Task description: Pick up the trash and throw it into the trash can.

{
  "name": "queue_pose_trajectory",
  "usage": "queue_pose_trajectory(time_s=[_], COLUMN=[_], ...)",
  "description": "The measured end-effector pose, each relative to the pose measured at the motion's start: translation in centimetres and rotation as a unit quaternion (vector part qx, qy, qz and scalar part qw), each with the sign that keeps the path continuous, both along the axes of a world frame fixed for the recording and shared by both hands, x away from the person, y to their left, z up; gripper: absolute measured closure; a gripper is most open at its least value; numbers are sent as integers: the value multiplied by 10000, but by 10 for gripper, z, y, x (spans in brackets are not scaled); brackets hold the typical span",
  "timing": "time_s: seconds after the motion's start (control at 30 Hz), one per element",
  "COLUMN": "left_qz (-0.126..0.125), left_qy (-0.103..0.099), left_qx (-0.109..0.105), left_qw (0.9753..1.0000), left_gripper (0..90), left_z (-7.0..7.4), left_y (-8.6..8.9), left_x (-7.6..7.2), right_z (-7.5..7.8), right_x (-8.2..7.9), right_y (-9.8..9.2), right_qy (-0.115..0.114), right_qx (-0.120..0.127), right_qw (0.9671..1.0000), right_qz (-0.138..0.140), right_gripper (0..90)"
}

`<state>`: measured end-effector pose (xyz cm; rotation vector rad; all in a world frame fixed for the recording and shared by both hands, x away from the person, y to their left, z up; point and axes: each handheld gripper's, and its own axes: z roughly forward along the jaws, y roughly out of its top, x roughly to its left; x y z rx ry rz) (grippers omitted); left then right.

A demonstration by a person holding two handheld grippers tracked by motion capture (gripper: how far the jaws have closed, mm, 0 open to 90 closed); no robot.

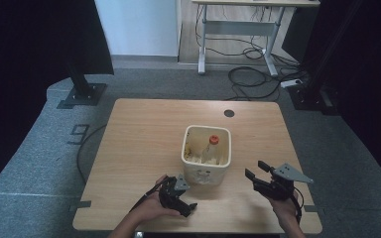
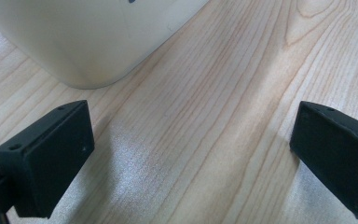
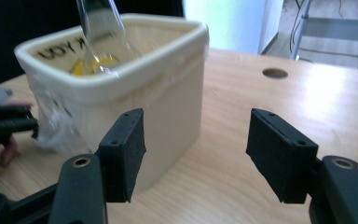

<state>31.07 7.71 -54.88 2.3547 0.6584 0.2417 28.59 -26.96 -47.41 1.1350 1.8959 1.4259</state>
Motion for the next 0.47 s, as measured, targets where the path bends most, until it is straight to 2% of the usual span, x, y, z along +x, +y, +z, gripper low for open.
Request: queue_pose_trajectory(time_s=[0.2,0.47], left_qz=[11,9], left_qy=[0,-1], left_qx=[0,0], left_qw=[10000,10000], left_gripper=[0,0], left_z=[0,0], left_y=[0,0], left_x=[0,0], right_z=[-10,-7], right_x=[0,1], right_y=[-7,-6], right_qy=[152,82], right_qx=[-67,-51], right_qw=[9998,9999], right_qz=[-90,-131], right_gripper=[366,356])
